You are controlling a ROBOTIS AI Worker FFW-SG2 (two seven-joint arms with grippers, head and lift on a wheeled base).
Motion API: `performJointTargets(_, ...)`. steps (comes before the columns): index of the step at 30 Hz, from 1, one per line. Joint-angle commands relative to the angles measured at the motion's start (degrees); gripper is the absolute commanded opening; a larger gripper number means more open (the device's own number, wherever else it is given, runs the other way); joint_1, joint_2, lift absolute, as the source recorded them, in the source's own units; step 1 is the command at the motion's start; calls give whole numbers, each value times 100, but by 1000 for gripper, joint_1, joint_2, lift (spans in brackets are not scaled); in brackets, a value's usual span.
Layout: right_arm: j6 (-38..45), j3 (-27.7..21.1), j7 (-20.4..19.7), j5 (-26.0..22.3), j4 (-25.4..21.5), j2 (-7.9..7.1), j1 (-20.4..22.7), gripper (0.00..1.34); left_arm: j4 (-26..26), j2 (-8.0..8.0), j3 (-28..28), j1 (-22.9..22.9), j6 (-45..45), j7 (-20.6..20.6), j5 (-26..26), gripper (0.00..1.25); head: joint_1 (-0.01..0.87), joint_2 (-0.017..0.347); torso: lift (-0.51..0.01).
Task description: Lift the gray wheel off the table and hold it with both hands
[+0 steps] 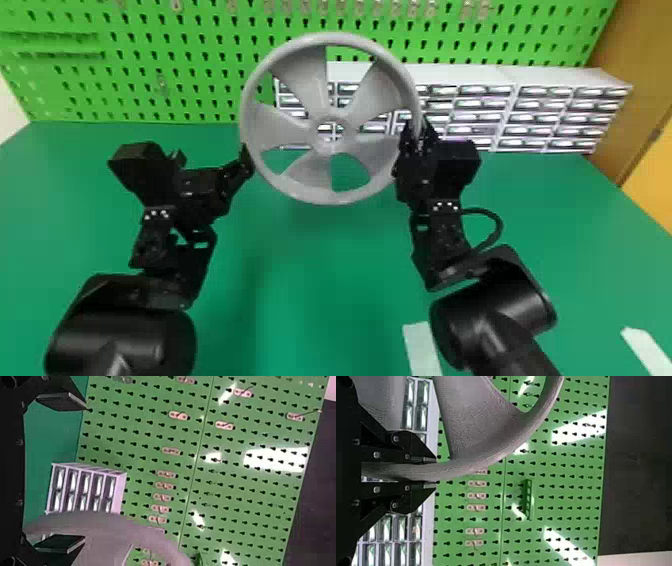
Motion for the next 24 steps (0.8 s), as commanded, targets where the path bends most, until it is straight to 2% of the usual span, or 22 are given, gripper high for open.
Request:
performJointTargets(1,-99,97,-87,34,3,18,-37,173,-16,0,-103,49,0,83,13,1140,711,15,-98)
performJointTargets(8,-213,176,-193,25,-6,44,-99,173,10,0,-112,75,0,179,-22,1138,711,15,-98)
performJointTargets(24,-319,396,-290,43,-103,26,-99,173,564,0,-243,-109,-695,443,-93,1129,711,15,-98)
